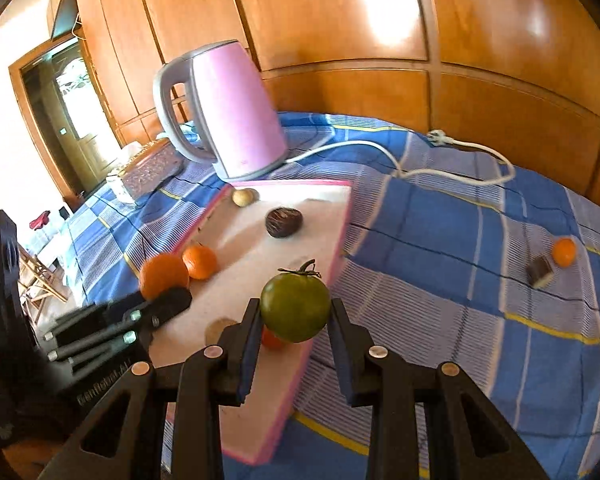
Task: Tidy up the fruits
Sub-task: 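Lower both fruits into the tray and open both tools, then withdraw both tools from the tray toward the remaining items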
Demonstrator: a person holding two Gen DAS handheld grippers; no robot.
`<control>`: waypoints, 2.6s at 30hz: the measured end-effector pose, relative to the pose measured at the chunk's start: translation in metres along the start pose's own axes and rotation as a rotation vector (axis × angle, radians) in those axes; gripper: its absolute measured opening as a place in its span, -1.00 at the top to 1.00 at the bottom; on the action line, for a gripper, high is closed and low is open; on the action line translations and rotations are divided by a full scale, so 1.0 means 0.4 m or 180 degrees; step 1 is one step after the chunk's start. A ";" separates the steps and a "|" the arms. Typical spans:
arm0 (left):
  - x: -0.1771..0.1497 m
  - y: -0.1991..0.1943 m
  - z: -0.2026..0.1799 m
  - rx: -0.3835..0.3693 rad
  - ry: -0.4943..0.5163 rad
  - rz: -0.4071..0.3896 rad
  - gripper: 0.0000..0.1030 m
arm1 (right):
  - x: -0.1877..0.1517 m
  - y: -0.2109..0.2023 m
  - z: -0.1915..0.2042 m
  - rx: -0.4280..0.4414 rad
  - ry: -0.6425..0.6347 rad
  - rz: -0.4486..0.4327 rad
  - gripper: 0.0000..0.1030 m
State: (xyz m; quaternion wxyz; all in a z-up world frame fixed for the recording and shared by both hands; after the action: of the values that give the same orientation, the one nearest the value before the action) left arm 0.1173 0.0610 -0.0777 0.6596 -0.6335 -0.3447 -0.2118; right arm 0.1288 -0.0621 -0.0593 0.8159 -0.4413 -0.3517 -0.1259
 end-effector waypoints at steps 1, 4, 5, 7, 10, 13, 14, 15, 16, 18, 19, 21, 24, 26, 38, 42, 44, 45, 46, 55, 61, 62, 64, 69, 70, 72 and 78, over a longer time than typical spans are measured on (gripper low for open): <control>0.000 0.002 0.005 0.0017 0.0000 -0.0001 0.43 | 0.006 0.007 0.006 0.0017 -0.0006 0.0007 0.36; 0.003 0.004 0.010 0.0065 0.0042 -0.0033 0.43 | 0.012 0.023 0.026 0.0039 -0.0064 0.0043 0.36; 0.003 0.005 0.012 0.0102 0.0061 -0.0049 0.43 | 0.012 0.031 0.032 0.0052 -0.0086 0.0067 0.36; 0.004 0.007 0.015 0.0124 0.0071 -0.0061 0.42 | 0.013 0.041 0.039 0.0060 -0.0113 0.0094 0.36; 0.005 0.009 0.016 0.0154 0.0109 -0.0078 0.42 | 0.023 0.054 0.043 0.0098 -0.0101 0.0104 0.36; 0.001 0.013 0.017 0.0166 0.0113 -0.0064 0.42 | 0.032 0.070 0.043 0.0112 -0.0062 0.0122 0.36; 0.001 0.014 0.017 0.0172 0.0113 -0.0061 0.42 | 0.036 0.077 0.042 0.0116 -0.0045 0.0137 0.36; 0.001 0.016 0.018 0.0178 0.0104 -0.0050 0.42 | 0.038 0.083 0.041 0.0122 -0.0031 0.0150 0.36; 0.001 0.019 0.020 0.0185 0.0093 -0.0037 0.41 | 0.041 0.088 0.039 0.0127 -0.0017 0.0159 0.36; -0.001 0.025 0.026 0.0223 0.0077 -0.0007 0.41 | 0.047 0.097 0.039 0.0144 0.0017 0.0164 0.34; -0.002 0.026 0.028 0.0235 0.0064 -0.0001 0.41 | 0.049 0.101 0.037 0.0150 0.0050 0.0159 0.34; -0.005 0.029 0.031 0.0237 0.0054 0.0012 0.41 | 0.054 0.105 0.037 0.0157 0.0079 0.0150 0.33; -0.002 0.024 0.029 0.0235 0.0070 -0.0034 0.41 | 0.056 0.110 0.040 0.0168 0.0102 0.0137 0.33; 0.004 0.018 0.024 0.0223 0.0074 -0.0068 0.41 | 0.055 0.114 0.044 0.0176 0.0105 0.0138 0.33; 0.003 0.017 0.035 0.0285 0.0002 -0.0039 0.41 | 0.047 0.120 0.067 0.0264 0.0146 0.0137 0.24; 0.004 0.012 0.040 0.0292 -0.0024 -0.0045 0.41 | 0.040 0.109 0.063 0.0240 0.0188 0.0121 0.24; 0.003 0.010 0.040 0.0292 -0.0027 -0.0046 0.41 | 0.039 0.099 0.060 0.0208 0.0189 0.0096 0.24; 0.004 0.009 0.040 0.0289 -0.0026 -0.0049 0.41 | 0.037 0.093 0.057 0.0197 0.0195 0.0085 0.24; 0.004 0.008 0.039 0.0287 -0.0021 -0.0053 0.41 | 0.035 0.086 0.055 0.0184 0.0208 0.0069 0.24; 0.001 -0.007 0.020 0.0256 0.0018 -0.0065 0.41 | 0.015 0.057 0.040 0.0094 0.0259 0.0012 0.24; 0.001 -0.022 0.005 0.0226 0.0057 -0.0086 0.41 | 0.011 0.022 0.036 -0.0141 0.0125 -0.0097 0.24; 0.001 -0.023 0.001 0.0225 0.0067 -0.0088 0.41 | 0.011 0.015 0.032 -0.0170 0.0113 -0.0118 0.24; 0.000 -0.029 -0.012 0.0209 0.0107 -0.0096 0.41 | 0.009 0.001 0.022 -0.0211 0.0131 -0.0162 0.24; -0.002 -0.044 -0.046 0.0158 0.0208 -0.0130 0.41 | -0.005 -0.028 -0.015 -0.0267 0.0253 -0.0229 0.24; -0.002 -0.048 -0.056 0.0141 0.0233 -0.0137 0.41 | -0.007 -0.033 -0.022 -0.0281 0.0276 -0.0240 0.24; -0.004 -0.054 -0.072 0.0124 0.0282 -0.0152 0.41 | -0.012 -0.045 -0.039 -0.0311 0.0320 -0.0254 0.24; -0.014 -0.067 -0.125 0.0059 0.0418 -0.0165 0.41 | -0.023 -0.085 -0.092 -0.0455 0.0428 -0.0342 0.24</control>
State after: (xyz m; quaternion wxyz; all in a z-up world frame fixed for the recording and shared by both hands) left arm 0.1035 0.0081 -0.0613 0.6810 -0.6029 -0.3189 -0.2667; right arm 0.1216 -0.1124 -0.0574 0.7962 -0.4694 -0.3094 -0.2236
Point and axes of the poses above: each gripper's, at about its wrist camera, not at the fingertips, and y roughly the way its jaws point, z to its left, x to its top, the point moved 10 cm from there along y, roughly the way its jaws point, and after that the axes turned 13 degrees about x, right-handed, at the moved point
